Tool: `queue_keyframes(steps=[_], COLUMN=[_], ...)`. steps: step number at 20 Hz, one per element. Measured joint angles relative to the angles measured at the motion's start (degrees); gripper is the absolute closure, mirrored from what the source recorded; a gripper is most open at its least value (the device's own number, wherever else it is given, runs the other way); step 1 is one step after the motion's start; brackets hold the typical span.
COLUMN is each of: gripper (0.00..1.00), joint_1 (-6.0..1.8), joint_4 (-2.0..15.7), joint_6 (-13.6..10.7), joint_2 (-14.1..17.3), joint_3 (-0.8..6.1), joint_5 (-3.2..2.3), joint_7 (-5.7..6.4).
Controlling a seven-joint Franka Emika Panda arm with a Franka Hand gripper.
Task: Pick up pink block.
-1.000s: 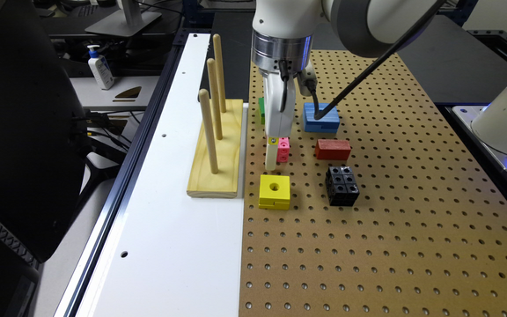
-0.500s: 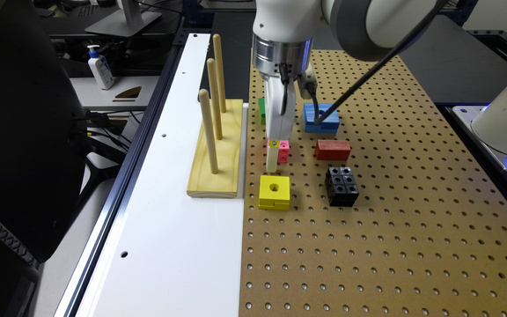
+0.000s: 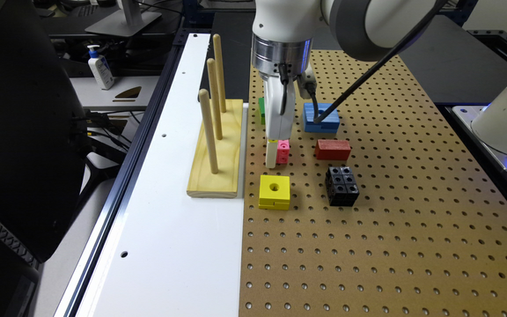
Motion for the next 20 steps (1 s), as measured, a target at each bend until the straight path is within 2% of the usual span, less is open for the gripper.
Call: queue_keyframes(steps=[5,11,16,18,20], gripper=[1.0,1.0,1.0,1.0,1.0], joint_1=[-0.01,-0.03,-0.03,-0.03,-0.03], joint_4=[-0.05,-0.17,-0.21,-0.19,-0.22], joint_6=[-0.1,-3.6,-4.1,-5.8,-8.6], joint_2=[-0.5,-4.0,-4.8,-6.6,-9.3], joint_3=[-0.02,-0.02,-0.02,-0.02,-0.02], joint_5=[0.0,0.0,0.0,0.0,0.0], joint_7=[0.0,0.0,0.0,0.0,0.0])
